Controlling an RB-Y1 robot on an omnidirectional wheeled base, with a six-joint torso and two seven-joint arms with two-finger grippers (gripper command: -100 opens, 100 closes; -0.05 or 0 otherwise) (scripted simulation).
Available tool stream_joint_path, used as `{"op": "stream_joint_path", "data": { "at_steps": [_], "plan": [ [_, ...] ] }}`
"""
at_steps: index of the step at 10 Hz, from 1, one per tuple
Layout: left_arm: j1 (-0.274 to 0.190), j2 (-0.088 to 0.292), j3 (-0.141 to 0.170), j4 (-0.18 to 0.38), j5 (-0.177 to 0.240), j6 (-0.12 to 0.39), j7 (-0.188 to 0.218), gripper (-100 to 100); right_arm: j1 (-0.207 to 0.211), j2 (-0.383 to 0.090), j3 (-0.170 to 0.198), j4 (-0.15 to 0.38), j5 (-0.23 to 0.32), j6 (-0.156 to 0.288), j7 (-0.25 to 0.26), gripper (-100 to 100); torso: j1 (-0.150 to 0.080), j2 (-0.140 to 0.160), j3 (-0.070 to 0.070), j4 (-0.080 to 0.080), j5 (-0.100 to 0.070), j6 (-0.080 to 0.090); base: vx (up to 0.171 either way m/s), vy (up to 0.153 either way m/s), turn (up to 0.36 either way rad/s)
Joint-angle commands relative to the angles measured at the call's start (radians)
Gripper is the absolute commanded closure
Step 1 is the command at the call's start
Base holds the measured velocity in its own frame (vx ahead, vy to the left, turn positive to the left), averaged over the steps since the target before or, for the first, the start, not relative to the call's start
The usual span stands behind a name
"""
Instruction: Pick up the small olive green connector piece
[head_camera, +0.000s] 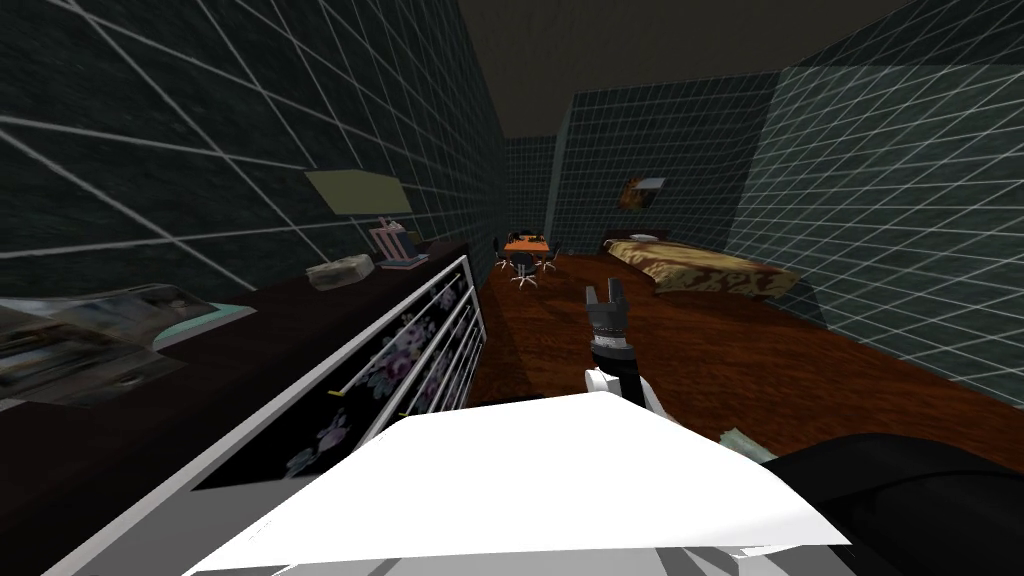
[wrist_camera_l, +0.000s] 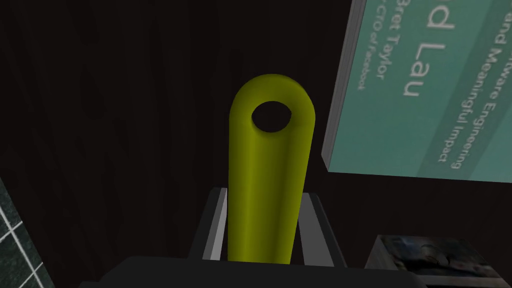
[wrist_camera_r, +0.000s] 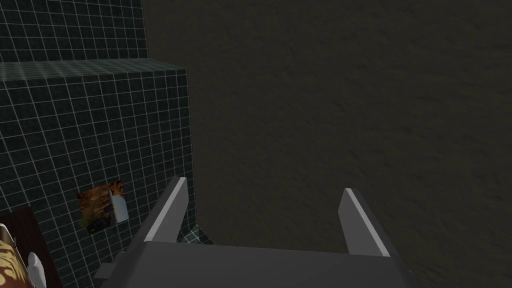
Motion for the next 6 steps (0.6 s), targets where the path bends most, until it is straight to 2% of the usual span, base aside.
{"op": "stream_joint_path", "data": {
  "at_steps": [1,2,3,4,5,6],
  "plan": [
    [0.000,0.000,0.000,0.000,0.000,0.000,0.000,100,0.000,0.000,0.000,0.000,0.000,0.000,0.000,0,0.000,0.000,0.000,0.000,0.000,0.000,0.000,0.000,0.000],
    [0.000,0.000,0.000,0.000,0.000,0.000,0.000,0,0.000,0.000,0.000,0.000,0.000,0.000,0.000,0,0.000,0.000,0.000,0.000,0.000,0.000,0.000,0.000,0.000],
    [-0.002,0.021,-0.006,0.016,0.010,-0.028,-0.005,100,0.000,0.000,0.000,0.000,0.000,0.000,0.000,0,0.000,0.000,0.000,0.000,0.000,0.000,0.034,-0.002,0.223],
    [-0.008,0.041,-0.015,0.022,0.019,-0.046,-0.010,100,0.000,0.000,0.000,0.000,0.000,0.000,0.000,0,-0.001,-0.001,0.000,0.000,-0.001,-0.002,0.072,0.007,0.263],
    [0.009,0.019,0.003,0.042,0.014,-0.043,-0.004,100,0.000,0.000,0.000,0.000,0.000,0.000,0.000,0,-0.001,-0.002,-0.001,0.000,-0.001,-0.002,0.035,0.003,0.051],
    [0.010,0.019,0.002,0.044,0.015,-0.049,-0.005,0,0.000,0.000,0.000,0.000,0.000,0.000,0.000,0,0.000,-0.002,-0.001,-0.001,0.000,-0.001,0.000,0.000,0.000]
  ]
}}
